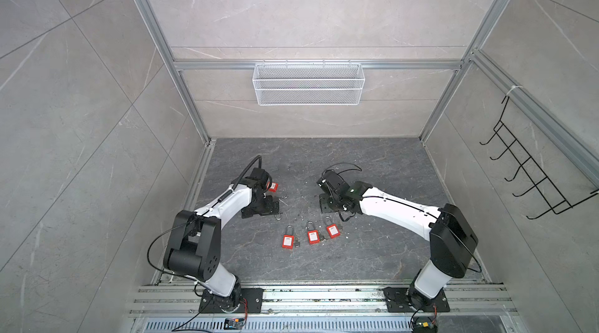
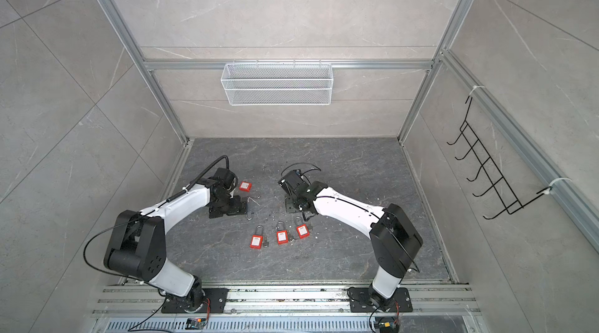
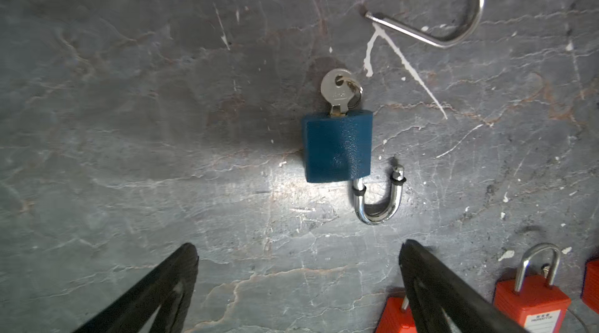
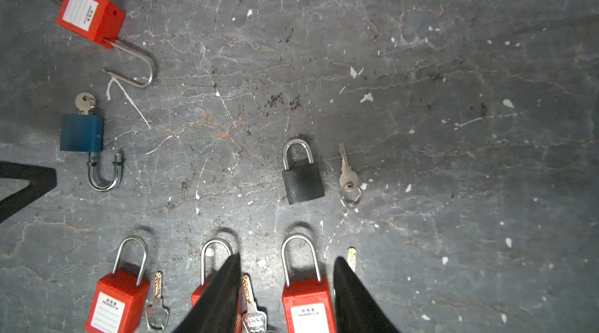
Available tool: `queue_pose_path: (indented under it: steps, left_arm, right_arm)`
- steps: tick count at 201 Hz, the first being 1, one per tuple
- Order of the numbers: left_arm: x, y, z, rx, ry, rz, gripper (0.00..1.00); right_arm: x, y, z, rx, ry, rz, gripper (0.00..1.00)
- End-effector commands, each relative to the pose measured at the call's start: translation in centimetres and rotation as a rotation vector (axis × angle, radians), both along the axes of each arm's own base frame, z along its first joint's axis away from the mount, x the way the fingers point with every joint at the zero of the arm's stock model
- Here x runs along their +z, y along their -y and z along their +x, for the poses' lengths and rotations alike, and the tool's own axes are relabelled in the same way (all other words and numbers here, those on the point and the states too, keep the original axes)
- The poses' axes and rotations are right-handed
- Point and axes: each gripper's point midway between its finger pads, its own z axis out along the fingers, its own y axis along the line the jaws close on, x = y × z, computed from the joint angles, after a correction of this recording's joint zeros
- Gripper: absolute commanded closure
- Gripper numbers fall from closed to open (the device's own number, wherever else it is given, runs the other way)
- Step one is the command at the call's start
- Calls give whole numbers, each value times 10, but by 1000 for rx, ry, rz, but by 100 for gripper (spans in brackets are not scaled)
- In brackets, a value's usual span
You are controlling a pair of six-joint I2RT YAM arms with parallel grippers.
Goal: Lock with the key
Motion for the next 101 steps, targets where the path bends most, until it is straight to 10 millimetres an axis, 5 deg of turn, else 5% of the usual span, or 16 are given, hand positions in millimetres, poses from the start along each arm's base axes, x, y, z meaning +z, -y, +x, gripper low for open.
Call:
queue_pose_path:
  steps: [1,101]
  left_arm:
    - [2,12,6,55,-11,-74,1]
    - [-28,65,19,72,-59,-211,1]
  right_arm:
    - [6,4,0,-73,36,23,51]
    - [2,14,-1,-114,75,11,50]
